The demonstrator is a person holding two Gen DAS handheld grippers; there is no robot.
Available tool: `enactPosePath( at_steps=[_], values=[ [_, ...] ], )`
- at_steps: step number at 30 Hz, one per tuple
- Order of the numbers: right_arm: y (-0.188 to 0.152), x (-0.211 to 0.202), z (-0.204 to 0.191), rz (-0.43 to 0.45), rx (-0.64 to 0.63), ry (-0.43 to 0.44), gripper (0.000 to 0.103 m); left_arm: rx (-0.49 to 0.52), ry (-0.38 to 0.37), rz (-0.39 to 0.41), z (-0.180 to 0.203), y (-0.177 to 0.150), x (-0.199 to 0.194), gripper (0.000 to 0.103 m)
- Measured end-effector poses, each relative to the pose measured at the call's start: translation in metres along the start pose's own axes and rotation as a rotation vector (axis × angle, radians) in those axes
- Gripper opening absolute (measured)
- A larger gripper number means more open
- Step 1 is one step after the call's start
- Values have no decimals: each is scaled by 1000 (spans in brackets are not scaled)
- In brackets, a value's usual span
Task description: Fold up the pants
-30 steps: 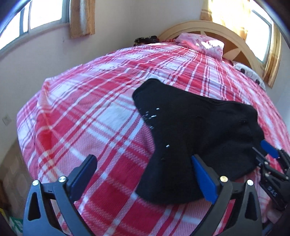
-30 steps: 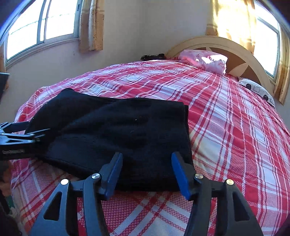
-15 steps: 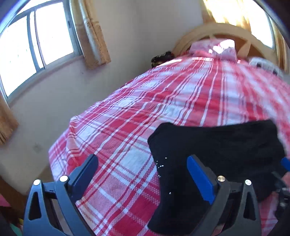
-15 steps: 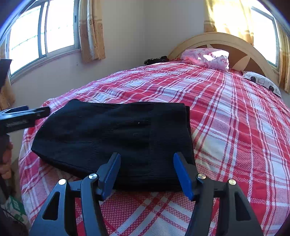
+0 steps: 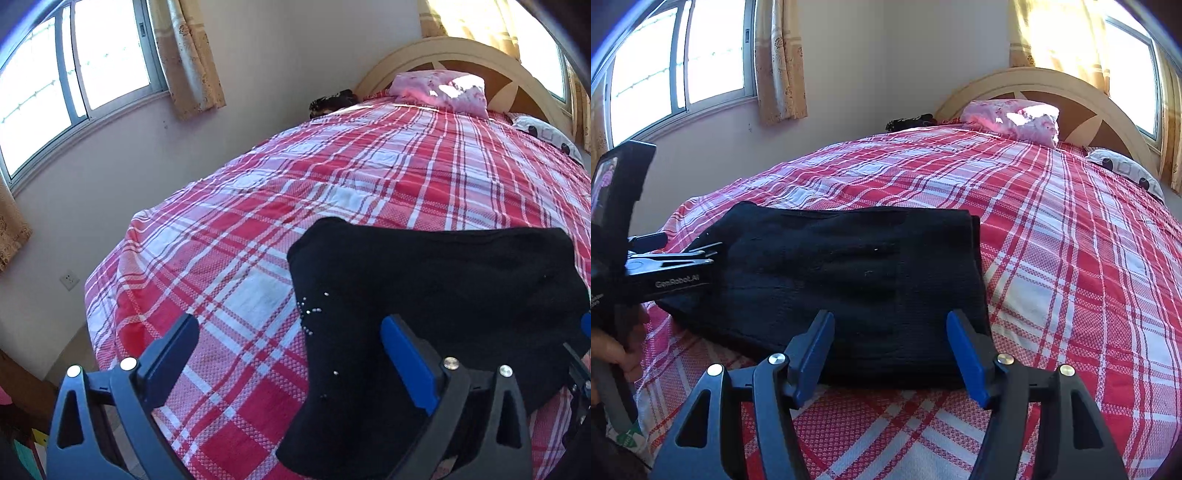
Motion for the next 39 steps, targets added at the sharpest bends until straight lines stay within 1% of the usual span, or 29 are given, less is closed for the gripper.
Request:
enactPosePath(
  at_steps=[5,9,10,12,14,16,18,20,22,24,25,28,30,31,32,33,34,35,36,37,39],
  values=[
    [0,-1,0,0,-4,-5,65,5,-48,-11,5,-12,-14,101],
    [0,-1,0,2,-1,-3,65,17,-113,-25,16,-24,-23,101],
    [0,-1,0,2,-3,-5,65,14,-137,-43,20,-29,-21,101],
    [0,-1,0,1,-3,-6,65,16,-191,-117,28,-41,-9,101],
    [0,-1,0,2,-2,-7,65,-30,-215,-118,24,-45,-8,102],
    [0,-1,0,3,0,-3,65,-49,-246,-155,19,-49,-7,103],
    [0,-1,0,3,2,-1,65,-49,-260,-184,13,-56,-7,103],
    [0,-1,0,2,1,-2,65,-33,-241,-199,1,-65,-10,103],
    [0,-1,0,2,0,-3,66,-18,-116,-187,-21,-73,-12,101],
    [0,-1,-1,2,2,-2,66,-35,-43,-164,-44,-76,-13,101],
    [0,0,-1,2,1,0,67,-56,-32,-162,-53,-77,-13,101],
    [0,0,-3,-1,-4,-4,68,-134,-54,-157,-70,-74,-17,101],
    [0,-1,-3,3,-7,-11,68,-149,-89,-137,-69,-71,-25,101],
    [0,-7,-3,22,-1,-17,68,-143,-113,-120,-64,-69,-31,101],
    [0,-16,-2,48,16,-28,68,-130,-129,-101,-58,-69,-36,101],
    [-1,-31,2,84,65,-35,68,-104,-139,-75,-51,-68,-43,101],
    [-3,-42,4,104,110,-18,68,-76,-136,-54,-43,-67,-49,101],
    [-7,-56,5,121,166,28,68,-48,-130,-38,-34,-65,-54,101],
    [-10,-66,3,122,197,56,68,-18,-127,-24,-25,-65,-59,101],
    [-13,-73,1,122,208,63,68,10,-127,-17,-16,-64,-61,101],
    [-20,-86,-7,97,206,46,68,38,-137,-18,-3,-62,-65,101]
  ],
)
Point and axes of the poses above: each gripper's, at about its wrist camera, not at the fingertips, and x roughly the way its jaws point, z to its right, y to its top, the point moved 5 cm from there along x, roughly the way its jaws point, and after that the axes turned 7 degrees about -z, right-handed, at the moved point
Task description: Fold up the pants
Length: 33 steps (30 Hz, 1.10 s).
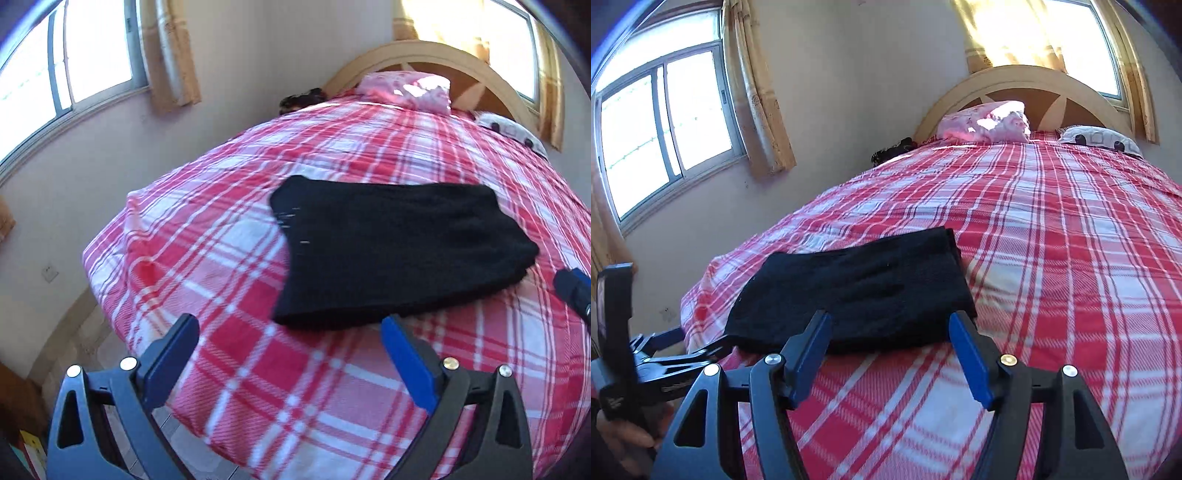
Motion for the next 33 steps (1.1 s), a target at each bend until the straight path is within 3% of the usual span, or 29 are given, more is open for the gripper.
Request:
enactPosePath(
  at_steps=[4,7,12,33],
  values=[
    [-13,-10,-5,-76,45,5,68,5,-36,-4,15,-3,-11,101],
    [-20,-23,-2,-84,109,8,69,33,-28,11,25,-6,-20,101],
    [-22,-37,-3,-66,126,1,69,66,5,46,33,-7,-35,103],
    [-16,-71,-2,14,140,-52,70,58,-24,74,40,-11,-56,103]
  ],
)
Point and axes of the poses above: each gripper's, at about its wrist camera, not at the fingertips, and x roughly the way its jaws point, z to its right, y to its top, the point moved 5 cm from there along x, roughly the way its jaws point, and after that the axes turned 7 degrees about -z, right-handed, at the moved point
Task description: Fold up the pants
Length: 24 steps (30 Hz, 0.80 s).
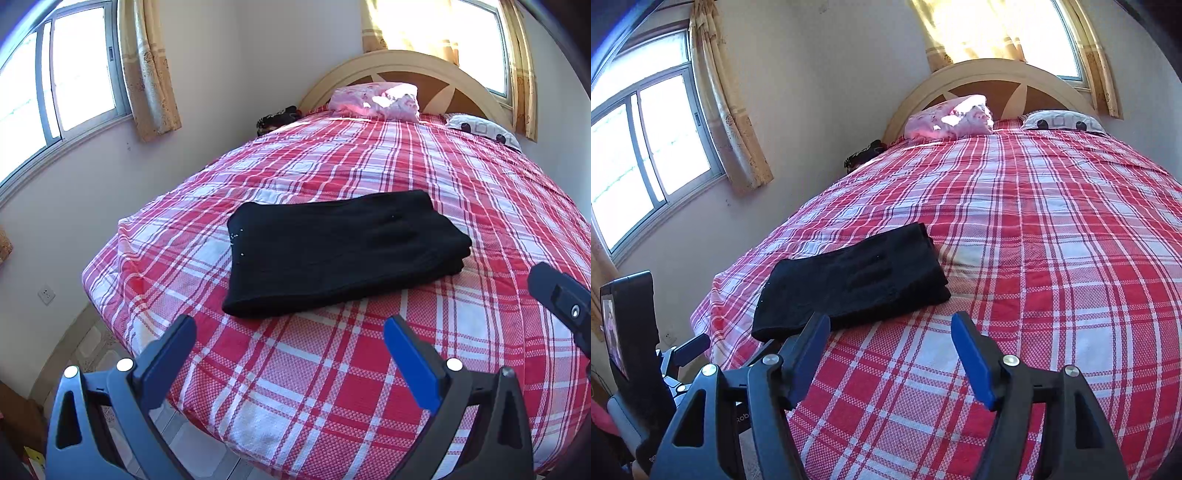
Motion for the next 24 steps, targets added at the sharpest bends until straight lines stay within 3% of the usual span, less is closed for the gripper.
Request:
enactPosePath(
  at_steps=[24],
  values=[
    [-3,-3,1,14,-2,-3,70,-1,32,10,1,-1,-3,103]
  ],
)
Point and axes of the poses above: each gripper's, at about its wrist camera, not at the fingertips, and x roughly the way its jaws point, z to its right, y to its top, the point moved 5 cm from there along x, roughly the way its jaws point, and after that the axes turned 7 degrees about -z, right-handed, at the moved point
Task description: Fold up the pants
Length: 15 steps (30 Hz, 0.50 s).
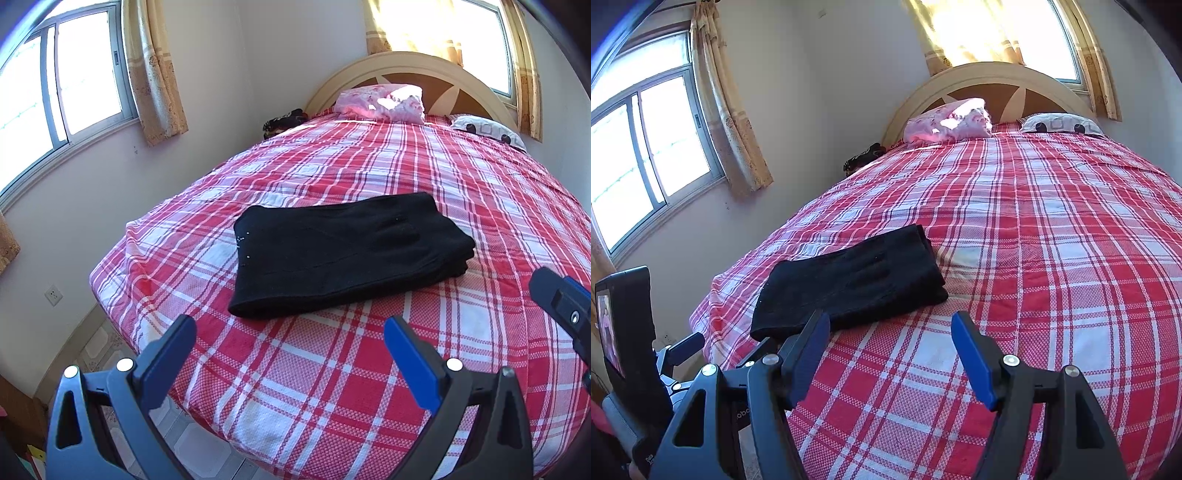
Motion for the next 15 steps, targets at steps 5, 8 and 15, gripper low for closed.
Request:
enactPosePath(
  at_steps=[5,8,15],
  values=[
    [-1,2,0,-8,7,-1,70,2,0,-6,1,-2,2,103],
    [-2,2,0,-8,7,-2,70,3,1,-9,1,-2,3,103],
    [-2,3,1,-13,10,0,70,4,0,-11,0,-3,4,103]
  ],
)
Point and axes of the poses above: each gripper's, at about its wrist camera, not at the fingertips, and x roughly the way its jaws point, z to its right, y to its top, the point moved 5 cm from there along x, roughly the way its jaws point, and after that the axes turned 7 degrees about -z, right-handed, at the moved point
